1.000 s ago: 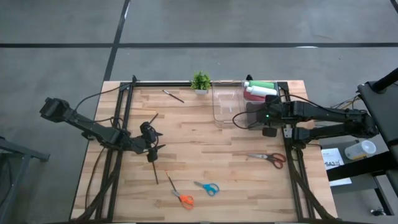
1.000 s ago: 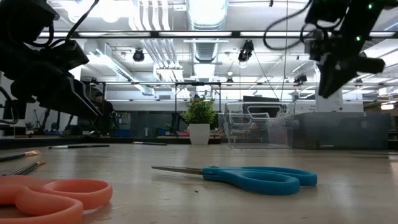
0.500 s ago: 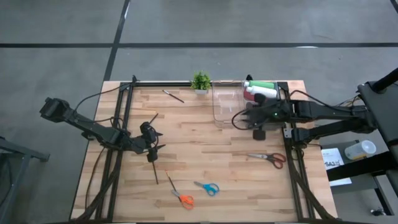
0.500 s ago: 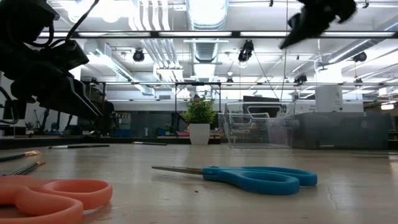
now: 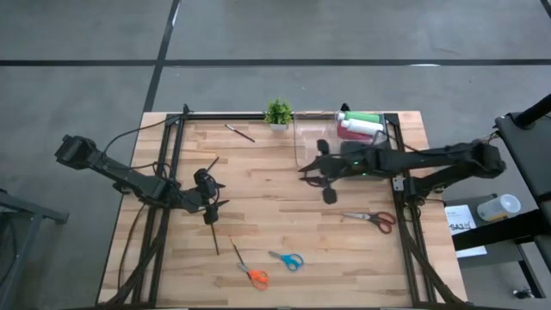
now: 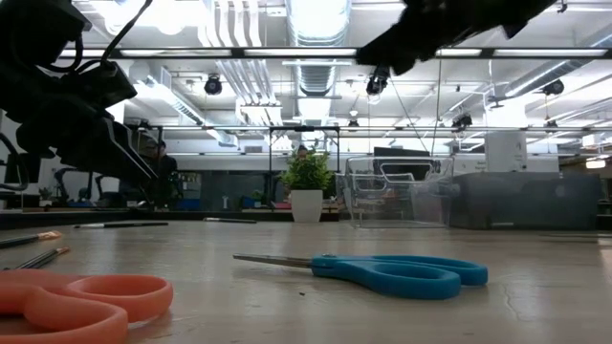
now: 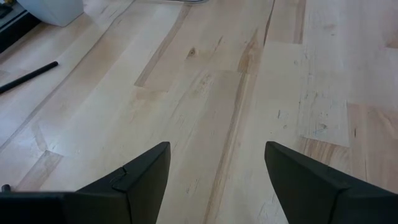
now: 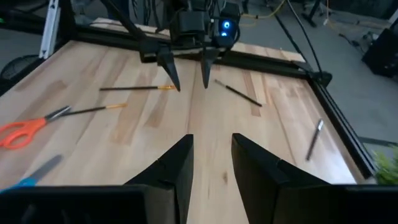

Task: Pick & Place Paint Supplies
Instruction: Put the bottom silver paintbrush into the black bin

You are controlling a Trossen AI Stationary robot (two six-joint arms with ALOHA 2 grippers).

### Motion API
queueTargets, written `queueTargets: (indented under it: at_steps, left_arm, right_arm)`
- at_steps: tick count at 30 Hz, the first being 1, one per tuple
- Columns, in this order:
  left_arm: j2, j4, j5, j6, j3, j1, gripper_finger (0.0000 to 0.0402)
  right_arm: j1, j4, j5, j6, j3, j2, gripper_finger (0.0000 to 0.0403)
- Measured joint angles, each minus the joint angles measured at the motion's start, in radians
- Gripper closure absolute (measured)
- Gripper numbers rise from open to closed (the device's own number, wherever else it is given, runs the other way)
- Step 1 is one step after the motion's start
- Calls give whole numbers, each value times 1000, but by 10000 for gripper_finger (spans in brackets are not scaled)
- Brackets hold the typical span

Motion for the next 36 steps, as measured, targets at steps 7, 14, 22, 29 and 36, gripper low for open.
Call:
queueTargets:
  at_steps: [7, 14, 22, 29, 36]
  left_arm:
    - [0, 0, 0, 0, 0, 0, 135]
    - [0, 0, 0, 0, 0, 0, 135]
    - [0, 0, 0, 0, 0, 0, 135]
    - [0, 0, 0, 0, 0, 0, 135]
    - [0, 1, 0, 0, 0, 0, 135]
  right_arm:
    - [-1, 363, 106, 74, 3, 239, 298]
    - [0, 660, 257, 60, 25, 459, 298]
    - [-5, 523, 327, 53, 133, 523, 298]
    - [-5, 483, 329, 61, 110, 481, 298]
    - [-17, 484, 342, 120, 86, 443, 298]
